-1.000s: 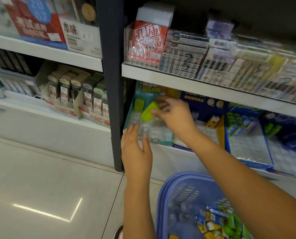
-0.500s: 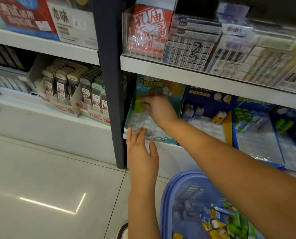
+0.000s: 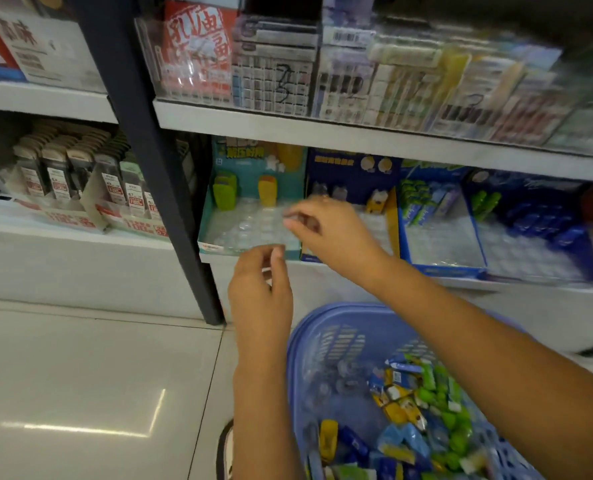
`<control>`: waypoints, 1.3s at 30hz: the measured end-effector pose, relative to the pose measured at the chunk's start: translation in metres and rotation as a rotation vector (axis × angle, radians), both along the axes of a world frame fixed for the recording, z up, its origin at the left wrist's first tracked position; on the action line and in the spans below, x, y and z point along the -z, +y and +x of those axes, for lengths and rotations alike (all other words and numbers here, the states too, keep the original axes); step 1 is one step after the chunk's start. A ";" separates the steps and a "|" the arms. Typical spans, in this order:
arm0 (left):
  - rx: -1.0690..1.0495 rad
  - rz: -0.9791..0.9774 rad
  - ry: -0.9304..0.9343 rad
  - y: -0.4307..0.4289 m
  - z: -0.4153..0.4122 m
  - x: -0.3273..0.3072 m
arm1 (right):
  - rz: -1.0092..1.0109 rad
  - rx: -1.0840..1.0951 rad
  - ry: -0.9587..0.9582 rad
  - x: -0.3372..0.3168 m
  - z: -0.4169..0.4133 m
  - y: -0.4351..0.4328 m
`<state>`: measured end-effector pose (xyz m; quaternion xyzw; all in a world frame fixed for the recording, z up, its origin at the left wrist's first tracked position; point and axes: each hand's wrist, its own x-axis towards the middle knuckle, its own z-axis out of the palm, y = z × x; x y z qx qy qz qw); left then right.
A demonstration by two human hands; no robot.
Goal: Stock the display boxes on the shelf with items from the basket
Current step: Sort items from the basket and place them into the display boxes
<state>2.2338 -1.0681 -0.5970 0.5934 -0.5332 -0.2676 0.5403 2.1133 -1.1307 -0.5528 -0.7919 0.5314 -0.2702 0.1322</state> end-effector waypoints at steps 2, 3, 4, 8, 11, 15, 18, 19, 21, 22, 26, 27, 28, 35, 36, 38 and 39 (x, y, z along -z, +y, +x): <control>0.136 0.011 -0.024 0.006 -0.020 -0.004 | 0.108 0.104 -0.018 0.016 -0.050 0.043; 0.218 0.059 -0.053 0.009 -0.031 -0.002 | 0.230 0.162 -0.004 0.031 -0.075 0.064; 0.300 0.124 -0.104 0.011 -0.043 0.004 | 0.376 0.219 0.034 0.048 -0.098 0.082; 0.660 0.476 -0.406 0.024 -0.093 0.051 | 0.817 0.321 0.238 0.129 -0.168 0.141; 0.920 0.703 -0.648 0.047 -0.119 0.099 | 0.922 0.305 0.237 0.180 -0.191 0.168; 1.137 0.933 -0.850 0.080 -0.138 0.155 | 0.958 0.370 0.205 0.226 -0.189 0.177; 1.071 1.061 -0.900 0.087 -0.143 0.183 | 0.928 0.416 0.215 0.247 -0.177 0.180; 0.997 1.105 -0.865 0.090 -0.142 0.191 | 0.934 0.420 0.245 0.252 -0.171 0.181; 0.828 1.098 -0.872 0.093 -0.138 0.207 | 0.942 0.420 0.364 0.261 -0.161 0.183; 0.811 1.113 -0.904 0.094 -0.136 0.210 | 0.943 0.427 0.411 0.264 -0.158 0.183; 0.980 1.387 -1.086 0.085 -0.141 0.221 | 0.933 0.366 0.496 0.269 -0.159 0.176; 1.019 1.453 -1.103 0.083 -0.142 0.223 | 0.926 0.314 0.505 0.269 -0.161 0.175; 1.018 1.479 -1.081 0.083 -0.142 0.224 | 0.915 0.263 0.499 0.268 -0.162 0.174; 0.981 1.463 -1.070 0.084 -0.141 0.232 | 0.973 0.190 0.518 0.265 -0.156 0.171; 0.984 1.441 -1.080 0.083 -0.140 0.229 | 0.941 0.185 0.566 0.265 -0.153 0.170; 1.042 1.421 -1.078 0.080 -0.133 0.224 | 0.890 0.184 0.632 0.267 -0.149 0.171; 1.015 1.420 -1.036 0.076 -0.130 0.219 | 0.894 0.205 0.642 0.269 -0.147 0.172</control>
